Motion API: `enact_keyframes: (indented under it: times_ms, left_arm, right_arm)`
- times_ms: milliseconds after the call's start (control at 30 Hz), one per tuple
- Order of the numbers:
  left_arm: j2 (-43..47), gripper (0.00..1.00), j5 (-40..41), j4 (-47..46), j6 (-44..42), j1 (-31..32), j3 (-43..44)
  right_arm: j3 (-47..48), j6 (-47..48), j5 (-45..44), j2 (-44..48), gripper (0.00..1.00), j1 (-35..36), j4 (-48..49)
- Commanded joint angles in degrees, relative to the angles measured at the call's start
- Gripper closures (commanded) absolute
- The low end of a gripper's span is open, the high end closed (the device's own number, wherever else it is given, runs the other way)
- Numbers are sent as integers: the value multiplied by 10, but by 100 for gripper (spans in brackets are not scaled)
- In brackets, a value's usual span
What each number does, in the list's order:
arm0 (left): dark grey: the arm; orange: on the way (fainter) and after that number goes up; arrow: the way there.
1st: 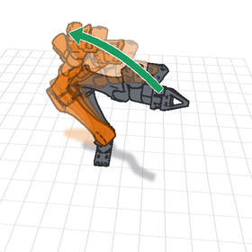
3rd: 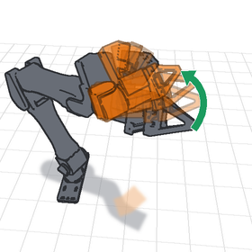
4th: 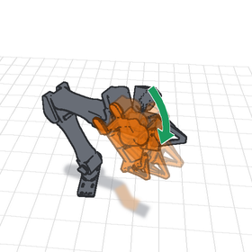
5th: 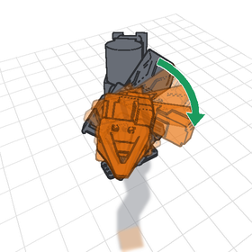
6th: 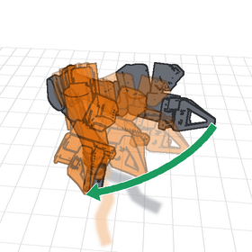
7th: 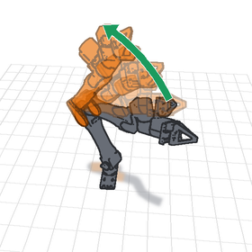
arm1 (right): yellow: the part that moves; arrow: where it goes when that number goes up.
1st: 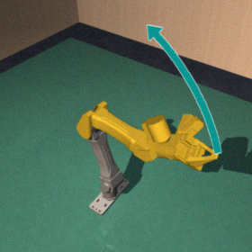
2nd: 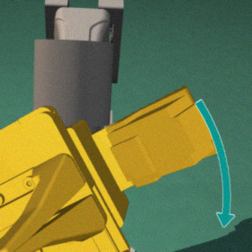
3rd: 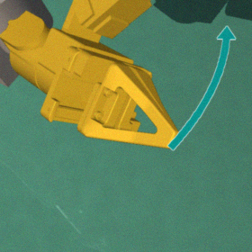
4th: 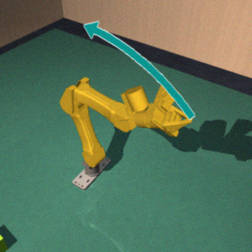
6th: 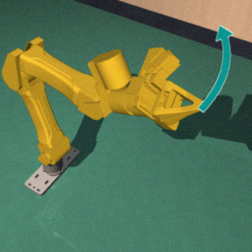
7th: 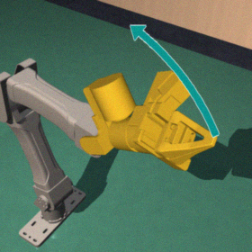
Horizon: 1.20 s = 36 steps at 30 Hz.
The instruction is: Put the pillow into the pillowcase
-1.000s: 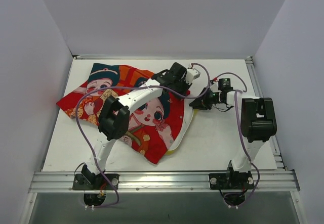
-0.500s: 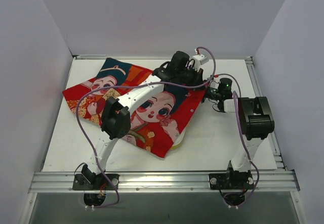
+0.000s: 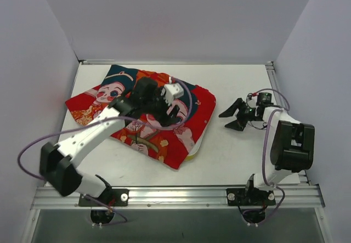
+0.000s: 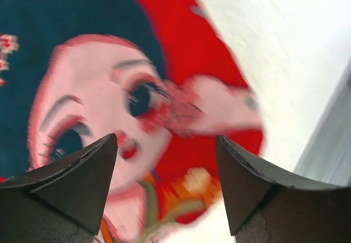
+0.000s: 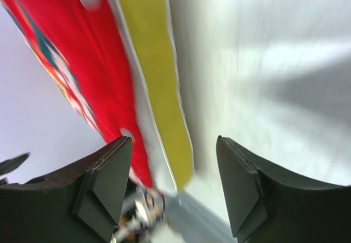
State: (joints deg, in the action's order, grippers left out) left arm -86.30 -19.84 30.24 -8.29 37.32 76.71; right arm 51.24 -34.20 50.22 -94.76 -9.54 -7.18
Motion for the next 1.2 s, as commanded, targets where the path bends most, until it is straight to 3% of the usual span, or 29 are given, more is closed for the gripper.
enact_keyframes:
  times_ms: [0, 133, 267, 500, 533, 600, 633, 667, 700, 767, 867, 1000, 1167]
  left_arm:
    - [125, 18, 53, 50, -82, 123, -123]
    - [139, 16, 123, 62, -24, 228, -181]
    - [57, 16, 192, 51, 23, 256, -185]
    - [-50, 15, 276, -49, 12, 275, -186]
    - [-68, 16, 290, -54, 11, 275, -183]
    - [-108, 33, 285, -56, 6, 275, -169]
    - [-113, 43, 251, -60, 1, 273, -166]
    - [-111, 67, 223, -64, -2, 274, -165]
    - [-104, 80, 181, -69, -14, 272, -160]
    - [-78, 100, 66, -79, -30, 272, -143]
    - [-47, 100, -52, -104, -43, 270, -73]
    - [-69, 100, -154, -109, -24, 268, 41]
    - [-100, 100, -167, -79, 3, 217, 43]
  right_arm:
    - [-54, 79, 52, 40, 36, 73, -137]
    - [-76, 70, 54, 49, 30, 168, -99]
    - [-52, 48, 66, -13, 38, 205, -67]
    - [-33, 18, 95, -78, 63, 227, -8]
    - [-35, 7, 99, -80, 73, 228, 1]
    - [-39, 0, 107, -80, 80, 230, 22]
    - [-40, -3, 111, -80, 88, 230, 28]
    - [-40, -11, 114, -77, 91, 230, 33]
    - [-40, -19, 117, -78, 99, 229, 49]
    - [-45, -51, 126, -75, 100, 232, 67]
    - [-67, -102, 130, -65, 100, 240, 143]
    - [-79, -177, 128, -61, 100, 261, 217]
    - [-81, -184, 130, -42, 100, 254, 217]
